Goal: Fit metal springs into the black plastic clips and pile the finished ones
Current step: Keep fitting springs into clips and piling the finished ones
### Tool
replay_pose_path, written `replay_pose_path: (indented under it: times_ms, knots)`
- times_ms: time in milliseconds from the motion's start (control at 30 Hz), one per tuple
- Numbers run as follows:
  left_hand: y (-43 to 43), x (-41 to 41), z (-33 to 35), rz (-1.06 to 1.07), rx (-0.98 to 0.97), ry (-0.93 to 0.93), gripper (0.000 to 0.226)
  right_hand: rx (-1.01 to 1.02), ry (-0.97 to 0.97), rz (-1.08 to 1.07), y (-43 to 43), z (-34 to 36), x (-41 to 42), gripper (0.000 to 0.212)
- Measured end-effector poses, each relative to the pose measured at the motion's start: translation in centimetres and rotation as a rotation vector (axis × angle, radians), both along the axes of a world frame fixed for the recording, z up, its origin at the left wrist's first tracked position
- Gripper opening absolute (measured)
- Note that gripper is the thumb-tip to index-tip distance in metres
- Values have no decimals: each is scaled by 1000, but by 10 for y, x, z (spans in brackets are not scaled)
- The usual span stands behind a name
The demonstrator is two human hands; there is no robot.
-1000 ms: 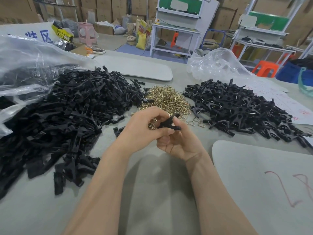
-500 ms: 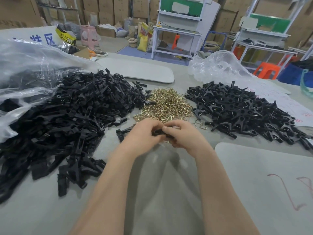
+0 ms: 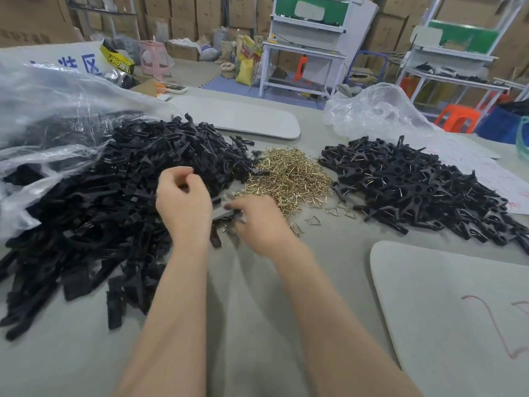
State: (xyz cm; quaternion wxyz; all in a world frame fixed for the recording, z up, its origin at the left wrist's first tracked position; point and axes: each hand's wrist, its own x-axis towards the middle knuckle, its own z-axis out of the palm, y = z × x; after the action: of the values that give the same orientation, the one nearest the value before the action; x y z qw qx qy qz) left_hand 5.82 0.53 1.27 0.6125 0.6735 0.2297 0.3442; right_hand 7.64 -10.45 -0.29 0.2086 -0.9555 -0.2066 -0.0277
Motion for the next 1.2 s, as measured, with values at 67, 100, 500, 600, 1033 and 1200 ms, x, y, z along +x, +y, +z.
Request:
replay_pose_path:
  times_ms: [67, 100, 500, 600, 1033, 1200]
  knots:
    - [8, -2, -6, -77, 385, 237, 11, -129, -65, -24, 13, -7, 0, 37]
    - [11, -3, -7, -150, 482, 381, 12, -139, -102, -53, 17, -11, 0, 33]
    - [4, -5, -11, -381, 740, 813, 25, 822, 151, -227, -20, -2, -2, 25]
    - [-3, 0, -17, -423, 692, 714, 26, 1070, 383, -183, -37, 2, -6, 16]
    - [-38, 5, -20, -424, 352, 148, 22, 1093, 133, -198, -43, -8, -12, 18]
    - [-46, 4, -20, -527, 398, 100, 24, 999, 64, -265, -43, -10, -10, 16]
